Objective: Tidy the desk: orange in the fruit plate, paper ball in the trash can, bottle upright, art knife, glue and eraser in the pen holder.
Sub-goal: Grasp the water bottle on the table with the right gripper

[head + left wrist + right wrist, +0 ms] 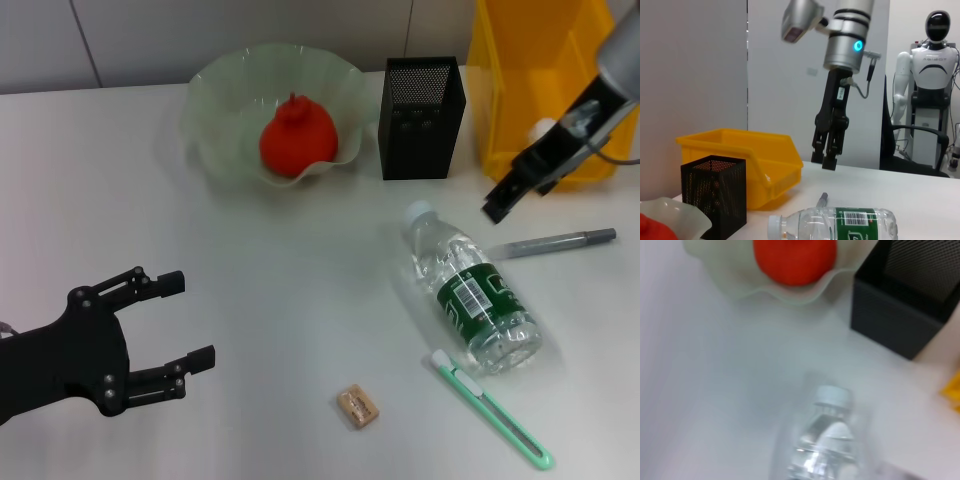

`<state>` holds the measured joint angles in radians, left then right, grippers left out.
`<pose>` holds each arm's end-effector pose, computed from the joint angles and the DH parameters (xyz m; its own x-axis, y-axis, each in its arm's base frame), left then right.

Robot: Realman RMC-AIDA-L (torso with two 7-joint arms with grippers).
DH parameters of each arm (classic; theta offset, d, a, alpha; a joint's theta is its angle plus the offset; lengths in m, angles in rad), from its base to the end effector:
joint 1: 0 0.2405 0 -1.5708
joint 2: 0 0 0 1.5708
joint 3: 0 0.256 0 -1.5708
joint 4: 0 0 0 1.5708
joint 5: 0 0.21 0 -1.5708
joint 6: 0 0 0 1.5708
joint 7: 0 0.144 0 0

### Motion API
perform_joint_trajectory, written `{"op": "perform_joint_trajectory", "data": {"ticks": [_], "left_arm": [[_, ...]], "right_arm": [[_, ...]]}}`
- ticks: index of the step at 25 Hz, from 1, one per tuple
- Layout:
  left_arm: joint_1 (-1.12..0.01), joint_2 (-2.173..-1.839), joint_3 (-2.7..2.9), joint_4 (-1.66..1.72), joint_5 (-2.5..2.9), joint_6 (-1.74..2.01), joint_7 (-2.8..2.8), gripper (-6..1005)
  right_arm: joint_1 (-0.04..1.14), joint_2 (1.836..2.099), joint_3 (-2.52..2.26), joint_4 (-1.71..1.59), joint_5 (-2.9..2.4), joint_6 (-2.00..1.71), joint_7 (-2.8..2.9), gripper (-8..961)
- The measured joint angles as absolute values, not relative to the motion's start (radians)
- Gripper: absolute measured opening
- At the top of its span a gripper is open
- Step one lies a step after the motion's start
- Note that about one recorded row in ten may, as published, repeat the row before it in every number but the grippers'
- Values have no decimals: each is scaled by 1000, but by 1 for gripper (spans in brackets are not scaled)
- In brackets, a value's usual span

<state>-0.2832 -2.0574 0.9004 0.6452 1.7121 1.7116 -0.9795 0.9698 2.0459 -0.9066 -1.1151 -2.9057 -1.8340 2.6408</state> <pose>-0.2879 0.2552 0.0003 0.8001 0.0650 0.5963 0.2376 -0.9471 -0.2156 0.1580 0.3988 0.0627 0.4824 -0.8552 0.1893 -0.7030 -0.5070 -0.4988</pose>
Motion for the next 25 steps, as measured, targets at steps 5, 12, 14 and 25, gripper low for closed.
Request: {"op": "perform_joint_trajectory", "data": {"ticks": [5,12,14,25], "left_arm": [[-285,-2051,908,647,1714,1713,-974,842],[-284,-2049,910,647,1714,1715,-964,842],[-282,-2052,910,646,1714,1715,-959,843],[-269,-2056,910,637,1715,1715,-934,843]], "right_arm": [[1040,2033,-879,-935,-2906,-1783,2701,756],[1098,2046,-961,-756,-2917,-1709,2767,756],[1101,2055,-988,-739,-2917,-1691,2782,756],[1117,2075,-1090,-682,-2919,-1622,2830,757]]}}
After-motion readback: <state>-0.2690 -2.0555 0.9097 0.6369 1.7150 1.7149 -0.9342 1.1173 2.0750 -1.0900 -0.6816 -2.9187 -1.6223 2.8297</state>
